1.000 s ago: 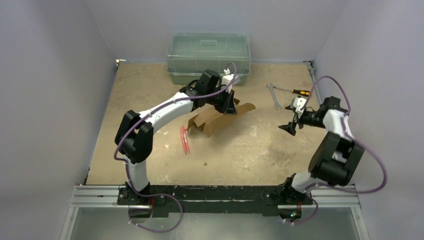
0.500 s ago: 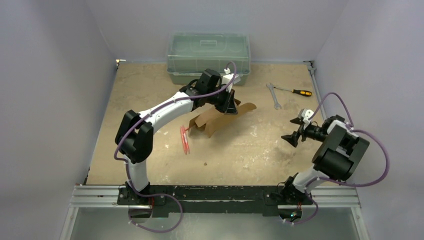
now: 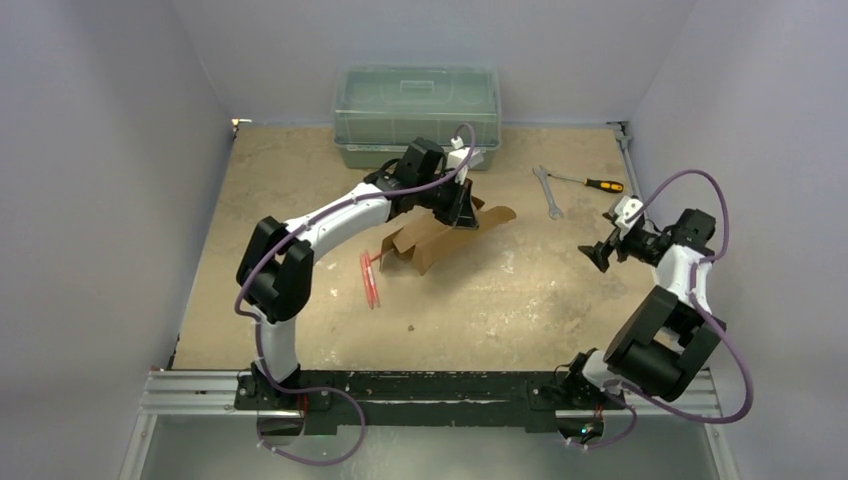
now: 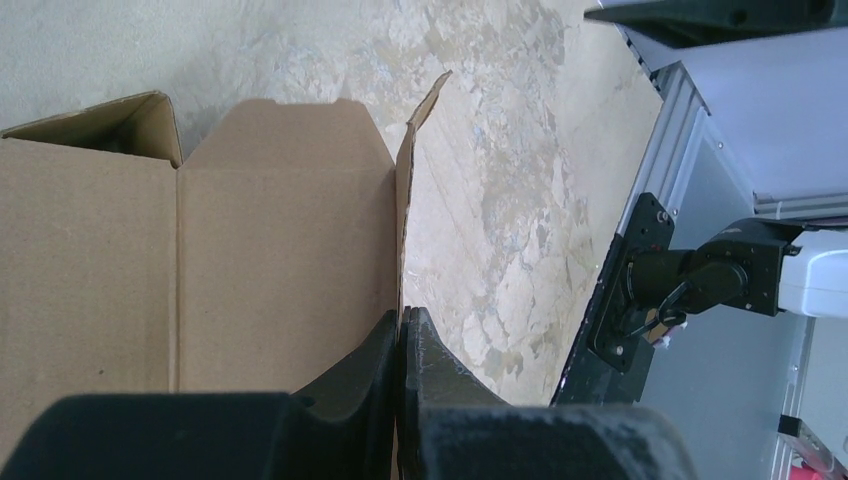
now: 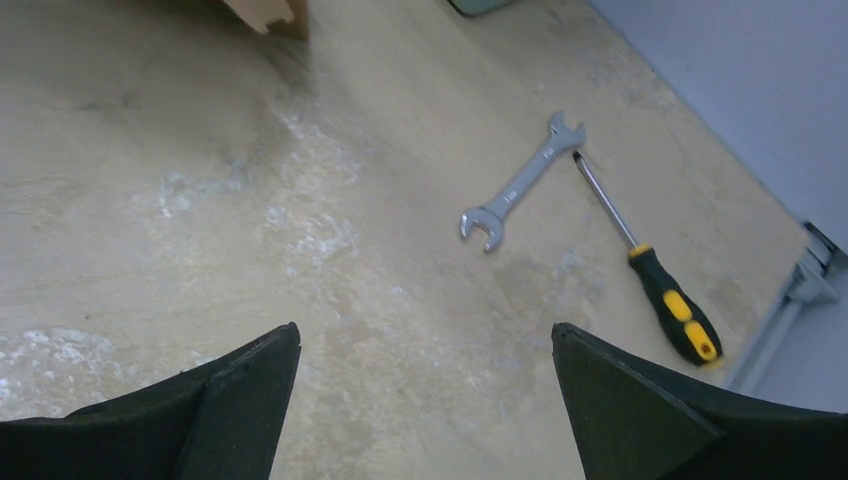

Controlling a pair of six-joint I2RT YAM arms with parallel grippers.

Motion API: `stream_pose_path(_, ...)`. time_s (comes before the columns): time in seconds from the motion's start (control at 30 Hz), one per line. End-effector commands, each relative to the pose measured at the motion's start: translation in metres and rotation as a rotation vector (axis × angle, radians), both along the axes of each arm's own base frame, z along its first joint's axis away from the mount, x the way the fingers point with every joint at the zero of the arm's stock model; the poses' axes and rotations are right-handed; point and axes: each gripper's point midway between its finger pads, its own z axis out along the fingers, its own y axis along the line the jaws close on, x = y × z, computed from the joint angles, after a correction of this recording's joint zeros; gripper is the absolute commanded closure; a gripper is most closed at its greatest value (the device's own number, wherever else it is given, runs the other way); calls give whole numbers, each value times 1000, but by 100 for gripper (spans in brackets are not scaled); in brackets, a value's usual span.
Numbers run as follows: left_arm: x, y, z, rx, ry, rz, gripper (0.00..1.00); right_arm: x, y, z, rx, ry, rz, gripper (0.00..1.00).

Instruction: Fold the paper box

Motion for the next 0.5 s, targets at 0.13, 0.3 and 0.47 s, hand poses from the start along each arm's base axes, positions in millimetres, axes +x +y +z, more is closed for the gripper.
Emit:
stream_pose_path(0.13,12,-16,23,-69,-17,-21,100,-12,77,12,66,-75,410,1)
stream_pose_path(0.3,15,-20,25,-73,-14,-26,100,6,102,31,109,-146,509,1)
stream_pose_path(0.47,20,-21,27,-70,-17,-22,100,46,117,33,61,-50,473,1)
